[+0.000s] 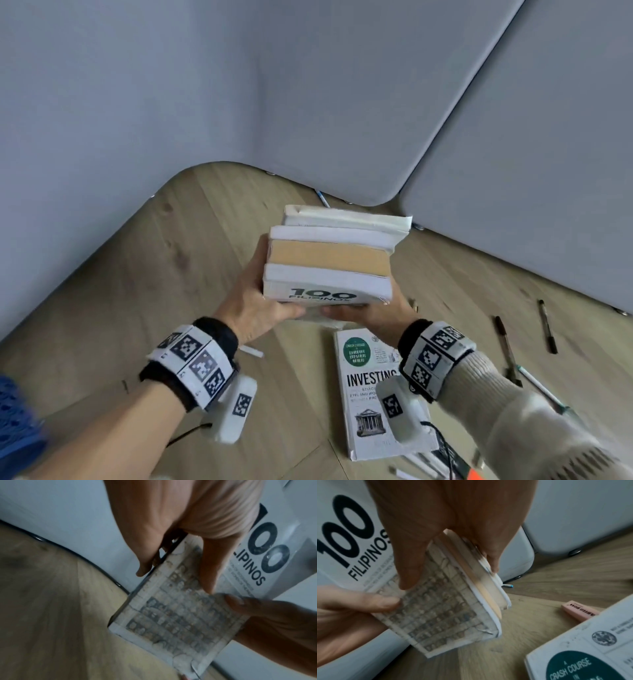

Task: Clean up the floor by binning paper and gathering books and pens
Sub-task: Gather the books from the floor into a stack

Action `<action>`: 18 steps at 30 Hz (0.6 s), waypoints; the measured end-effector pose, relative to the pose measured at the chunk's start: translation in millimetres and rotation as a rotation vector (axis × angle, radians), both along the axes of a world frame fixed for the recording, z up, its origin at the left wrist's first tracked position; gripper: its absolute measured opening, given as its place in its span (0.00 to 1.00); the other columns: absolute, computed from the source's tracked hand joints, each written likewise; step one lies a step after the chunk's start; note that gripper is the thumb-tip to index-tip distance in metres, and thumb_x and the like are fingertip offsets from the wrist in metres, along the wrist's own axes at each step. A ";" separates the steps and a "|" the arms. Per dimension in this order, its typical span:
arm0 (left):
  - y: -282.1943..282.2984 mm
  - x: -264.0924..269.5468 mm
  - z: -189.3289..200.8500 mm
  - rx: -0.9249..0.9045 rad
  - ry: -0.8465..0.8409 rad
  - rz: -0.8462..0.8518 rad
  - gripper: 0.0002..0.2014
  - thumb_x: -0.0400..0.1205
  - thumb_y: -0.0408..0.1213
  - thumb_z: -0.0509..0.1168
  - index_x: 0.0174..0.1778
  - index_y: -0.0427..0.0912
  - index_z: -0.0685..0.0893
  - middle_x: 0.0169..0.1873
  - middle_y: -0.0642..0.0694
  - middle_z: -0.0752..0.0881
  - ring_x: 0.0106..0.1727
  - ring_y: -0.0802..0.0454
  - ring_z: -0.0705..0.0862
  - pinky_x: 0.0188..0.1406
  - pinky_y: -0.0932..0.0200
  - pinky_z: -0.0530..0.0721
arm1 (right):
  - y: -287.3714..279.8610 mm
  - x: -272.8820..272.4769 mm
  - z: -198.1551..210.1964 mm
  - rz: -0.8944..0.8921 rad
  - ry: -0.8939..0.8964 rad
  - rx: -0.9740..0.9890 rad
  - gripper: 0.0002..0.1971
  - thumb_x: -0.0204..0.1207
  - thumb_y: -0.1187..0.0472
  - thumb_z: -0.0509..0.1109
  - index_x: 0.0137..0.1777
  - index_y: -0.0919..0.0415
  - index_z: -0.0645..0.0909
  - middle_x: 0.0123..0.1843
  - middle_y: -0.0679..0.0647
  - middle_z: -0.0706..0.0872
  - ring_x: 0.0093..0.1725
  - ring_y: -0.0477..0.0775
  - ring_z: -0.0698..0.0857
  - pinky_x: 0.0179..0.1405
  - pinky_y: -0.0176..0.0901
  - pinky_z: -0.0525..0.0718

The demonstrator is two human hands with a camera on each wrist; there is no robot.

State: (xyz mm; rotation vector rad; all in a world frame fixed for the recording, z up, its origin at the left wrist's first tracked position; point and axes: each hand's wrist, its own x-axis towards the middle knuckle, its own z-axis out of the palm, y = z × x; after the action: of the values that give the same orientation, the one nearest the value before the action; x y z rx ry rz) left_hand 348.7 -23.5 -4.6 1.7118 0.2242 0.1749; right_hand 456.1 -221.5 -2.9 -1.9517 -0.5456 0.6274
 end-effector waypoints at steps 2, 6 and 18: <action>5.0 4.5 -12.0 0.053 0.098 -0.009 0.35 0.64 0.25 0.82 0.66 0.34 0.76 0.50 0.51 0.87 0.44 0.78 0.84 0.39 0.83 0.77 | 8.7 9.2 -18.4 -0.022 0.011 -0.014 0.48 0.54 0.53 0.89 0.73 0.58 0.68 0.62 0.50 0.86 0.62 0.47 0.85 0.59 0.48 0.86; 3.8 8.4 -41.7 0.092 0.331 -0.038 0.40 0.65 0.33 0.83 0.72 0.40 0.74 0.46 0.61 0.82 0.38 0.85 0.78 0.33 0.88 0.73 | 14.2 20.2 -47.6 -0.056 -0.030 -0.080 0.51 0.46 0.46 0.89 0.71 0.50 0.68 0.59 0.46 0.87 0.60 0.48 0.86 0.61 0.56 0.84; 6.8 16.3 -20.7 -0.457 0.076 0.032 0.48 0.61 0.71 0.72 0.73 0.47 0.72 0.63 0.47 0.85 0.64 0.55 0.84 0.62 0.57 0.80 | 13.9 13.0 -15.7 -0.020 -0.083 0.018 0.44 0.51 0.46 0.88 0.65 0.36 0.67 0.63 0.42 0.83 0.61 0.38 0.83 0.55 0.30 0.82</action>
State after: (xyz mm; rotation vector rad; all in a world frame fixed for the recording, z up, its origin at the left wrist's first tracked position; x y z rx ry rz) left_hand 365.0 -16.7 -25.3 1.2622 0.3218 0.0743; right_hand 469.0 -207.7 -18.6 -1.9708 -0.5802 0.5295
